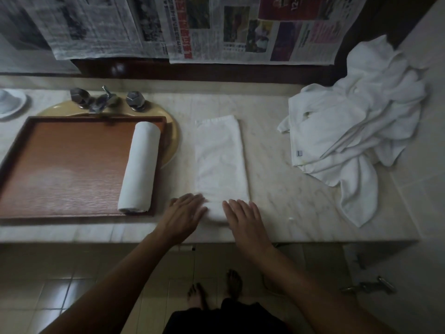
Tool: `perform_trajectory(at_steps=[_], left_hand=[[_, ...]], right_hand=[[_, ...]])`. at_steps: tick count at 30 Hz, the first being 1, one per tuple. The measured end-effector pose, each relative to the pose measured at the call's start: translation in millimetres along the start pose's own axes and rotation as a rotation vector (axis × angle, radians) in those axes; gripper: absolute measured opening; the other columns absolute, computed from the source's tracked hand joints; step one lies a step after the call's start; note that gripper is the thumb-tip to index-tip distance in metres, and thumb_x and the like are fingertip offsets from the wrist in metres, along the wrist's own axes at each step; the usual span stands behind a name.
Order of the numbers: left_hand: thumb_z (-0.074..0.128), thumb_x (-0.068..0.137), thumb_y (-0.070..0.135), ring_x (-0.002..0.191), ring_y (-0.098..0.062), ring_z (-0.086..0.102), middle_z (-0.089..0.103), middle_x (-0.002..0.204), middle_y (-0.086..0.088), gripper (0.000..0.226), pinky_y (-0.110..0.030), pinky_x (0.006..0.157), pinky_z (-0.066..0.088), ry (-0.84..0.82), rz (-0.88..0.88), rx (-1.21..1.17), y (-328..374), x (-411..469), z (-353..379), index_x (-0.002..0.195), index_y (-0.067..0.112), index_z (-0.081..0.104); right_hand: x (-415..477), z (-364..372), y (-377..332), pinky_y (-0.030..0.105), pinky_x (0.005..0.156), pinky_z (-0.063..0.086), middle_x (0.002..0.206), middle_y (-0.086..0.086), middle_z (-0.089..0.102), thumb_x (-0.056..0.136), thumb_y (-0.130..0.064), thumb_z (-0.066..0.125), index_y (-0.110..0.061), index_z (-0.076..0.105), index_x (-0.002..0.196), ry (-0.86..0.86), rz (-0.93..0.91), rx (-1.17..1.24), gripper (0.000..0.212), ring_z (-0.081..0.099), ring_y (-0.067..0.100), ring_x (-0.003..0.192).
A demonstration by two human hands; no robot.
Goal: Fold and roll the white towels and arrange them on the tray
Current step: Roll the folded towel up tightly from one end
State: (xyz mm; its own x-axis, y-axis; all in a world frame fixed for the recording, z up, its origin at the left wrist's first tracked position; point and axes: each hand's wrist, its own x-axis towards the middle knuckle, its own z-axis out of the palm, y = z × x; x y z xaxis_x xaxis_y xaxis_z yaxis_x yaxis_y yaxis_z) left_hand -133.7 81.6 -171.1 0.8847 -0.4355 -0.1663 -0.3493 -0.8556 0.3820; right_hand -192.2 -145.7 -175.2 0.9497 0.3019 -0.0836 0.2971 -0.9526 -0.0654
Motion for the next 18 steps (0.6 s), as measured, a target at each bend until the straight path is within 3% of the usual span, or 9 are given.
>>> perform_trajectory(at_steps=[3,5,8,10,14,18], left_hand=[[0.017,0.103,0.061,0.144,-0.02,0.042,0.053,0.152,0.006,0.064,-0.048,0.112,0.033,0.063,-0.067,0.003,2,-5,-3,0.144,0.029,0.054],[0.035,0.103,0.054,0.145,-0.022,0.042,0.048,0.156,-0.002,0.058,-0.049,0.116,0.032,0.107,-0.059,-0.01,14,-16,1,0.151,0.022,0.046],[0.063,0.094,0.039,0.143,-0.025,0.044,0.047,0.154,-0.006,0.061,-0.05,0.117,0.034,0.097,0.121,0.063,45,-38,16,0.148,0.018,0.045],[0.071,0.088,0.029,0.137,-0.024,0.047,0.05,0.148,-0.004,0.059,-0.049,0.116,0.038,0.066,0.187,0.081,54,-46,29,0.142,0.018,0.049],[0.074,0.077,0.01,0.115,-0.022,0.056,0.057,0.128,0.0,0.052,-0.042,0.104,0.043,0.107,0.227,0.087,48,-38,38,0.126,0.017,0.058],[0.072,0.074,0.009,0.11,-0.022,0.059,0.064,0.121,0.002,0.049,-0.037,0.096,0.043,0.044,0.19,0.078,44,-22,29,0.12,0.018,0.062]], right_hand=[[0,-3,5,0.049,0.104,0.044,0.137,0.011,0.057,0.089,-0.011,0.047,-0.009,0.047,0.148,-0.007,-0.043,-0.005,0.058,0.057,0.032,0.119],[-4,-7,7,0.048,0.102,0.045,0.135,0.009,0.058,0.085,-0.008,0.055,-0.01,0.049,0.146,-0.008,-0.053,0.039,0.062,0.058,0.031,0.117],[-11,-8,8,0.045,0.104,0.045,0.136,0.005,0.061,0.08,-0.007,0.072,-0.014,0.051,0.145,-0.052,-0.045,0.141,0.069,0.059,0.028,0.121],[-15,-13,8,0.041,0.109,0.039,0.14,0.005,0.058,0.089,-0.01,0.068,-0.016,0.047,0.147,-0.073,-0.037,0.218,0.062,0.055,0.027,0.127],[-13,-17,14,0.033,0.107,0.035,0.14,0.004,0.056,0.101,-0.023,0.061,-0.021,0.045,0.144,-0.11,0.002,0.33,0.046,0.049,0.024,0.126],[-14,-10,16,0.039,0.103,0.044,0.137,0.006,0.056,0.09,-0.024,0.074,-0.018,0.053,0.14,-0.048,-0.051,0.259,0.055,0.054,0.027,0.124]])
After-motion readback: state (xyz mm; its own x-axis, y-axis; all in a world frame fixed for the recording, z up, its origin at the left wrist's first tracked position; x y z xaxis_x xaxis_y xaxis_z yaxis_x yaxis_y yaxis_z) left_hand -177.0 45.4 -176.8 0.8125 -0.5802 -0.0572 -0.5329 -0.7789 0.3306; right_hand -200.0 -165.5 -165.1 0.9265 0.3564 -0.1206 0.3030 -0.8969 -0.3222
